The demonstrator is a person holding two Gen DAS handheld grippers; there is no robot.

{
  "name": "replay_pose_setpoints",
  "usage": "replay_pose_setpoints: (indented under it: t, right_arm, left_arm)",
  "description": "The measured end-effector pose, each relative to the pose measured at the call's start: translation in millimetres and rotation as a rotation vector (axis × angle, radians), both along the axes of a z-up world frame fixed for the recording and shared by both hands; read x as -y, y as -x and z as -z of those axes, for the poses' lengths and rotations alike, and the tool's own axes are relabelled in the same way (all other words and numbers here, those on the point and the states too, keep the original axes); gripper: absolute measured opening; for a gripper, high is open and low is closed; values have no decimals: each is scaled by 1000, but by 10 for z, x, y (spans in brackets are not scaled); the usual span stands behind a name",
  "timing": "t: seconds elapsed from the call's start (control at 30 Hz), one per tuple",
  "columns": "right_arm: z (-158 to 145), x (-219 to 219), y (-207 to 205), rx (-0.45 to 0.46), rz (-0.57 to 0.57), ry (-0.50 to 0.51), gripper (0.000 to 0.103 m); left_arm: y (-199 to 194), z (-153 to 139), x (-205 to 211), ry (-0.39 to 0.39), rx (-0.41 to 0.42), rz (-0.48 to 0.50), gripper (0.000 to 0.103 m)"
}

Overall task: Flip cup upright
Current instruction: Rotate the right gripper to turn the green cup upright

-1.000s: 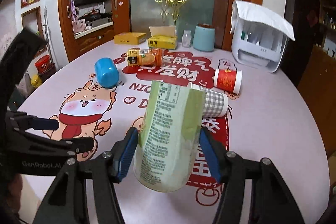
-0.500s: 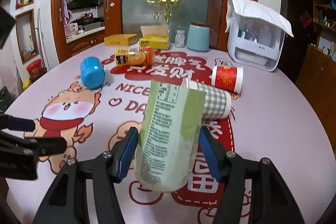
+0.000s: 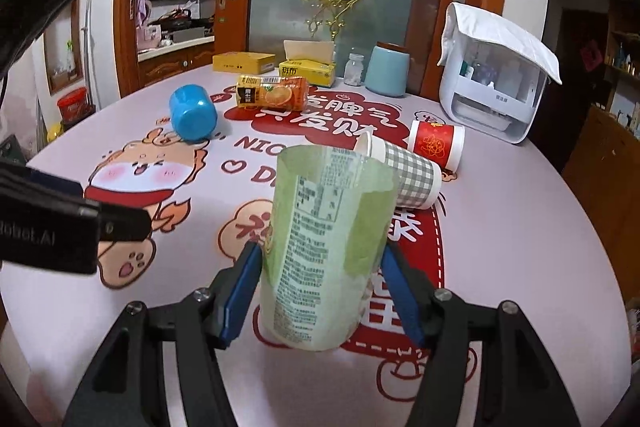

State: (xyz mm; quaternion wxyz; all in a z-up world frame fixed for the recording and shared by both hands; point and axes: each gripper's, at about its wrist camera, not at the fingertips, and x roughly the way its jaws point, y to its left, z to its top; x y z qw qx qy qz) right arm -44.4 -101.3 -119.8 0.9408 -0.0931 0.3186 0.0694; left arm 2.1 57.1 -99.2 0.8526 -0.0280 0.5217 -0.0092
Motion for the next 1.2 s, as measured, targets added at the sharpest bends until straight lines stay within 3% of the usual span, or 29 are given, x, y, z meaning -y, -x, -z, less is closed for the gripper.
replay_pose_setpoints:
  t: [0.43,0.57,0.8,1.2]
  right_arm:
    - [34,8,115,-32,-7,-8,63]
    - [31,12,132,-49,-9,-24,70]
    - [28,4,223,-46,-22,-29,70]
    - [-126,123,428,-65,8,-75,70]
  left_arm:
    - [69,-15,45,-10,6,10,85]
    - [94,-29,56,-13,10,9,85]
    - [114,-36,46,-14,11,7,85]
    - [279,-55,98,-39,29,12,85]
